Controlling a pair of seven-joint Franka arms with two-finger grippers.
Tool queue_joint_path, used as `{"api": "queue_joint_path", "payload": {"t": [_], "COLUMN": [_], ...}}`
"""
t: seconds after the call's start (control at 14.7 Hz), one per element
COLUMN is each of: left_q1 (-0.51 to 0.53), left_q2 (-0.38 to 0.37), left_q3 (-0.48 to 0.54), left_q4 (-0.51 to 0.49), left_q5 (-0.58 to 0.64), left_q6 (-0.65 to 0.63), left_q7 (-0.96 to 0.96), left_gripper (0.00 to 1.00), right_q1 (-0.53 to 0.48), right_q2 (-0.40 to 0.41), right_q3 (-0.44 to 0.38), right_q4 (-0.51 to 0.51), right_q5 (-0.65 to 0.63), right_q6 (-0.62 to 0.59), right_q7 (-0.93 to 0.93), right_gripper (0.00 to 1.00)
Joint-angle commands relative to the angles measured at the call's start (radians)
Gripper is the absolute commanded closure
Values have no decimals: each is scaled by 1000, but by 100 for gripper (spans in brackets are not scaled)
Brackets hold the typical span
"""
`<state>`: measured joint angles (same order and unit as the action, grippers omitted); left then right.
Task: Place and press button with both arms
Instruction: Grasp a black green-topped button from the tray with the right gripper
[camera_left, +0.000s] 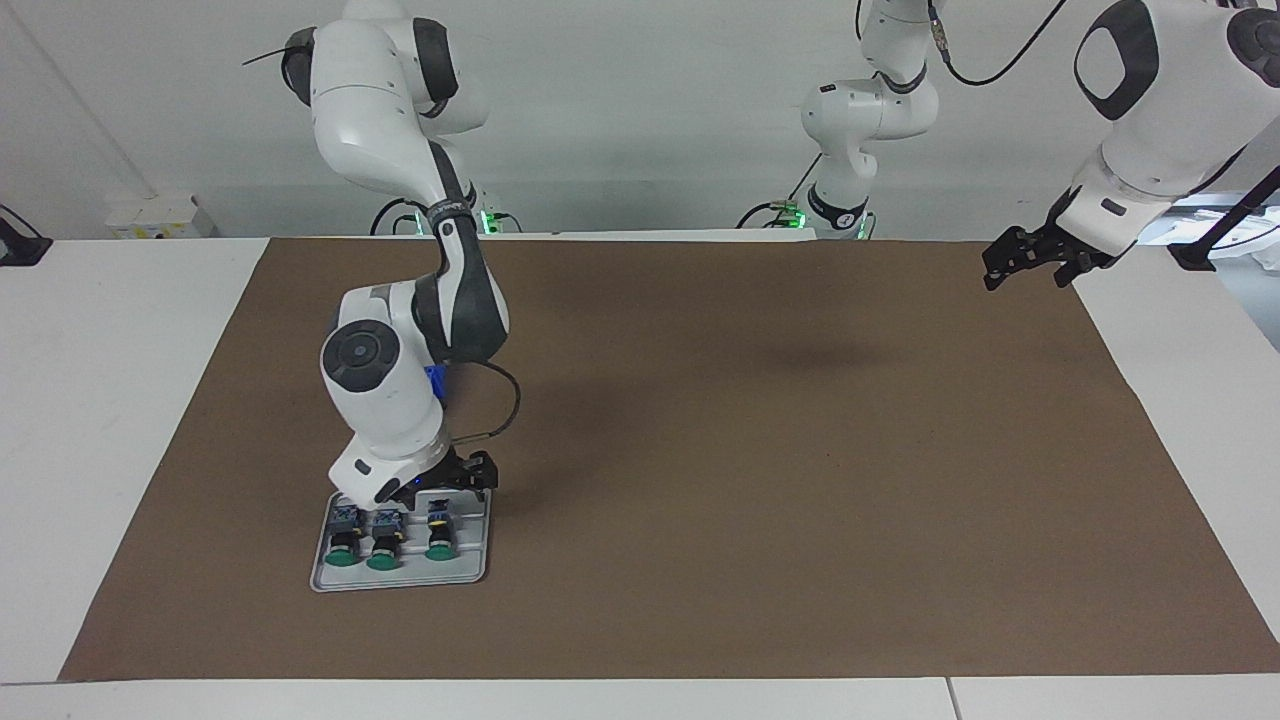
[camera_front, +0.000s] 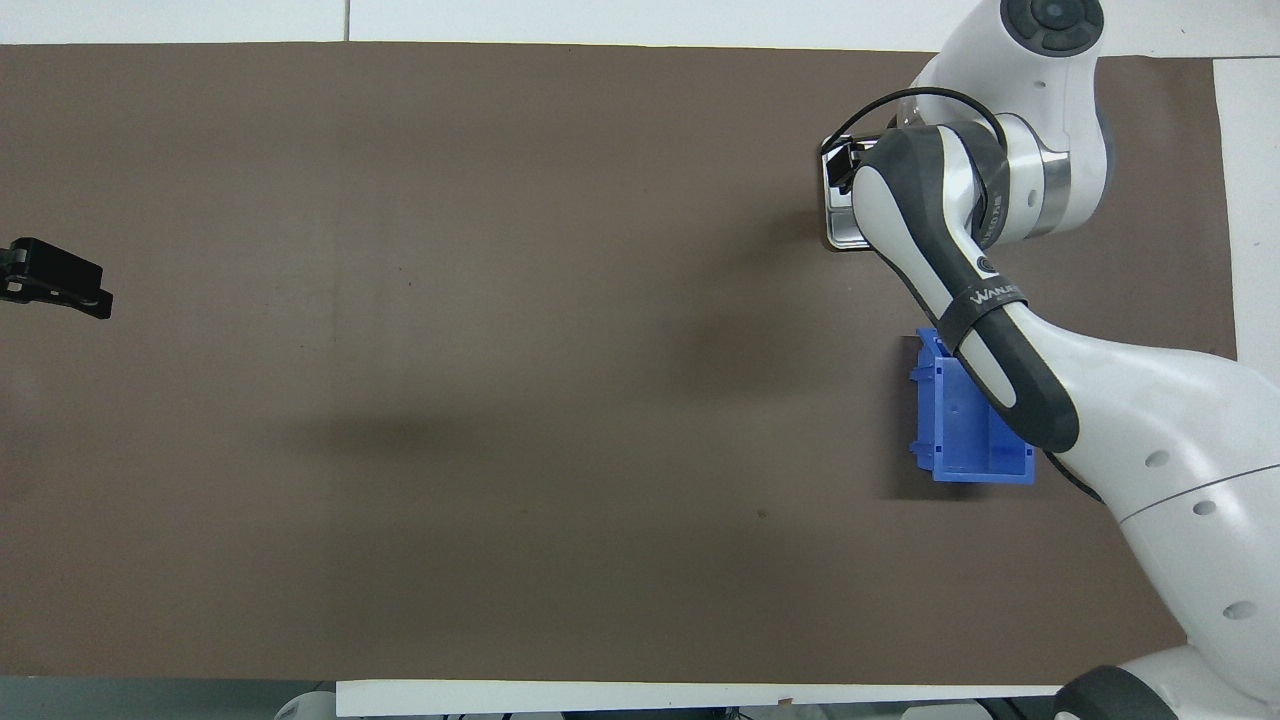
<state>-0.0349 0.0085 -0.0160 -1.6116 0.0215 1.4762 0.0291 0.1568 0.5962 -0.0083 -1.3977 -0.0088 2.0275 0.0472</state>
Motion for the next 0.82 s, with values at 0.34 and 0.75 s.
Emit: {"api": "queue_joint_path", "payload": {"t": [0.34,0.75], "left_q1": [-6,-10], "left_q2": [-30,-30], "left_q3": [2,2], "left_q4": [-42,-41], "left_q5": [11,11], "left_q6": [24,24], "left_q7": [0,-3], "left_gripper": [0,0], "right_q1": [-28,-29], "right_q2": [48,48], "right_q3": [13,13], "right_q4": [-47,-89], "right_q5": [26,24], "right_q6": [154,178], "right_q7": [-33,-41], "right_gripper": [0,14]}}
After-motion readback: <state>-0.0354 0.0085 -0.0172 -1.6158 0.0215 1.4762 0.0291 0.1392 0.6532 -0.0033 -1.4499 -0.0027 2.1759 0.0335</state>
